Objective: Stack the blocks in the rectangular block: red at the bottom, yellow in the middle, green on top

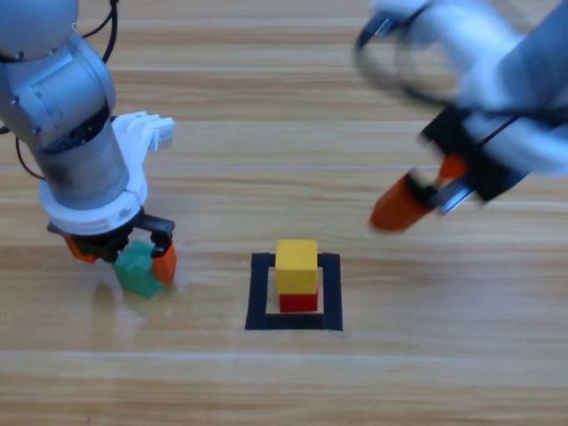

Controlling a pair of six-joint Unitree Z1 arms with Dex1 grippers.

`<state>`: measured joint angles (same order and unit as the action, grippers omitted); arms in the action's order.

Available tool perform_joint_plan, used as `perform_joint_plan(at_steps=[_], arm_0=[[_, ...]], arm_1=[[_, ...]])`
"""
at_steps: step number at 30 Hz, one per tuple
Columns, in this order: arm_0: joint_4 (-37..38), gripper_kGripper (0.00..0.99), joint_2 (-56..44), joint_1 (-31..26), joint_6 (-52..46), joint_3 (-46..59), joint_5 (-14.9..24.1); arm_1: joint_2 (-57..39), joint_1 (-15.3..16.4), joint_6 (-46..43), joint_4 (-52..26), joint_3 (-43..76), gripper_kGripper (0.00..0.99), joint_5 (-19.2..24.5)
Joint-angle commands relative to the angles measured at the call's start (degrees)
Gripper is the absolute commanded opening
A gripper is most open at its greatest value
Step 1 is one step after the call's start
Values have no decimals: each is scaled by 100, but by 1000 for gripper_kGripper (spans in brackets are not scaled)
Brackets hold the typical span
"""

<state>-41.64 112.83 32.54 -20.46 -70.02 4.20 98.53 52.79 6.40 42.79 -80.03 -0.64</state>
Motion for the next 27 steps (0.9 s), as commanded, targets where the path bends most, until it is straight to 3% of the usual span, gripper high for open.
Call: perform_joint_plan(at_steps=[1, 5, 8, 13, 17, 20, 25, 27], arm_0=[[191, 974, 213, 174, 51, 103, -42], [235, 966, 257, 174, 77, 103, -33], [270, 913, 336, 174, 86, 129, -15], [385, 911, 371, 165, 112, 208, -15], [429, 887, 459, 165, 139, 226, -7], [481, 764, 468, 165, 165, 288, -7], [499, 414, 459, 165, 174, 296, -7], [481, 325, 397, 165, 165, 261, 2]], arm_1=[[-748, -366, -667, -175, 541, 986, -120], [-792, -366, -1203, -377, 884, 986, -490], [-836, -366, -1317, -403, 946, 986, -569], [-1311, -489, -1458, -702, 1324, 986, -920], [-1425, -506, -1484, -711, 1376, 986, -920], [-1416, -559, -1484, -728, 1403, 986, -1008], [-1398, -559, -1484, -755, 1429, 986, -999], [-1390, -559, -1484, -781, 1447, 986, -991]])
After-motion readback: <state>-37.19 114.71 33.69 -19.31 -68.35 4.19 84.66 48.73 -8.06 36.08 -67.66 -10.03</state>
